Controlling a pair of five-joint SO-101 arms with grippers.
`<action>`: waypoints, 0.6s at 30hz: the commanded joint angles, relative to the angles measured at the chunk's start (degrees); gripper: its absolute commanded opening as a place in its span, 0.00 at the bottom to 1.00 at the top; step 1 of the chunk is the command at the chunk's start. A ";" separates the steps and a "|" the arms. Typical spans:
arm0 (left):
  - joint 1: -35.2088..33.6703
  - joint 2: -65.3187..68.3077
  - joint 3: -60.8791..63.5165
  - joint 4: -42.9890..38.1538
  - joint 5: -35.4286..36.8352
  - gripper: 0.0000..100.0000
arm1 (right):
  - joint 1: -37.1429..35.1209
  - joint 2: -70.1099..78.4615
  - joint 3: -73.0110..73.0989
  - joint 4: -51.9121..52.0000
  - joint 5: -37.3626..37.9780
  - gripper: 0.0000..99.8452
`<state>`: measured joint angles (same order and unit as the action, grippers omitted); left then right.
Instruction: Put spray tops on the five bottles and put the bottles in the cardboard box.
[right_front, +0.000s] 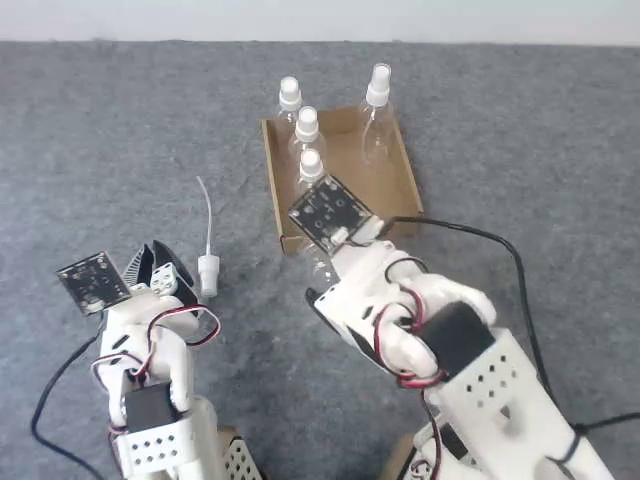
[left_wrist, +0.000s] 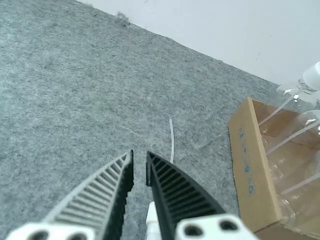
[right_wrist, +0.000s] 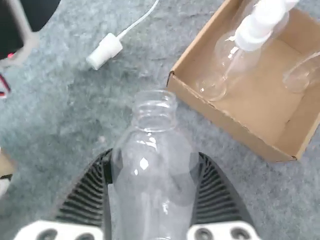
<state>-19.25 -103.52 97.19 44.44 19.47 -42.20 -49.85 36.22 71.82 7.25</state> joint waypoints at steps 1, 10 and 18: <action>0.09 -0.70 -0.66 -0.88 -0.44 0.04 | 1.01 -5.76 4.31 -5.41 -0.70 0.01; 0.18 -0.79 -0.66 -1.23 -0.53 0.04 | 1.01 -20.70 18.73 -14.02 -0.35 0.01; 0.18 -0.79 -0.66 -4.04 -1.41 0.04 | 1.10 -31.34 28.31 -18.77 -0.35 0.01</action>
<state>-19.25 -103.52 97.19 43.12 18.59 -41.85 -77.10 63.74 55.91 7.25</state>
